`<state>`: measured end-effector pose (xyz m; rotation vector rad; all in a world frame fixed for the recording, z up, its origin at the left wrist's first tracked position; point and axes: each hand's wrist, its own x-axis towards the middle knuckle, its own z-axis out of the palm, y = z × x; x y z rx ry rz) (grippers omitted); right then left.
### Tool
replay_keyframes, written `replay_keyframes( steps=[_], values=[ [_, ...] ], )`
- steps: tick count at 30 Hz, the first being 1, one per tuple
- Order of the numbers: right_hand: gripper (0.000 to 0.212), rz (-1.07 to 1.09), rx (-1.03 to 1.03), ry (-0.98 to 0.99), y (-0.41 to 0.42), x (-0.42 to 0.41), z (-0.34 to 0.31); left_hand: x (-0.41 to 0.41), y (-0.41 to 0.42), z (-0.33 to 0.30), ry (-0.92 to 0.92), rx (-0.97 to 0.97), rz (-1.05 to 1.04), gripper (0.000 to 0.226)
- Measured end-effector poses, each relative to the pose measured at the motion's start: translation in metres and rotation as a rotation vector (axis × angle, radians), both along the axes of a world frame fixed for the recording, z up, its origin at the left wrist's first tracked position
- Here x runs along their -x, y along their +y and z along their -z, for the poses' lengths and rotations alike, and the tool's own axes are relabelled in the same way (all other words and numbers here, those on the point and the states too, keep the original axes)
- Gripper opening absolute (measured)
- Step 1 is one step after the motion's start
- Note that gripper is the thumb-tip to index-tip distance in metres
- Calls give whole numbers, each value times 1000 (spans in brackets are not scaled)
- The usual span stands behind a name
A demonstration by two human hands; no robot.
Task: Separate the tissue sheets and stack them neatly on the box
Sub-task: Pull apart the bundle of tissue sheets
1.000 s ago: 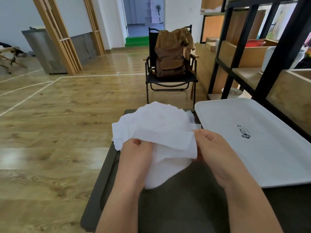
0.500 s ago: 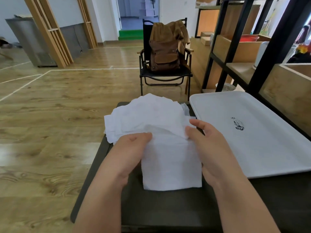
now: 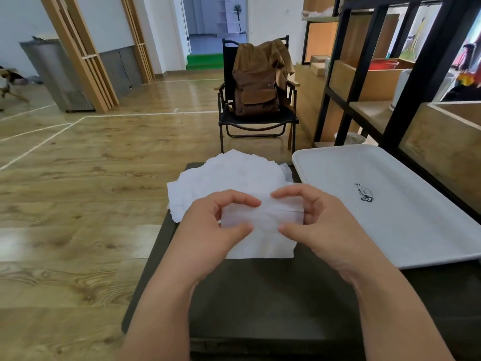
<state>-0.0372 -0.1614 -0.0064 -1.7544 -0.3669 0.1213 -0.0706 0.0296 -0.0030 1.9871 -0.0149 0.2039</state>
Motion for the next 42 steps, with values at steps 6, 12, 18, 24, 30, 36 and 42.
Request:
replay_keyframes(
  steps=[6,12,18,24,30,36,42],
  values=[
    [29,130,183,-82,-1,5,3,4,-2,-2,-3,-39,-99,31],
    [36,221,78,-121,1,10,2,8,-3,-5,-55,-32,-130,25],
    [32,229,-43,-115,0,11,-2,8,-5,-6,-98,-29,-186,23],
    [25,353,241,-265,3,8,1,8,-3,-5,-125,-136,-242,17],
    [11,167,181,-180,-6,13,-14,13,4,-15,-50,11,-12,5],
    [18,231,520,17,-9,16,-10,11,5,-3,158,-129,-47,13],
    [19,108,883,205,-6,16,2,10,7,9,465,-471,22,16]
  ],
)
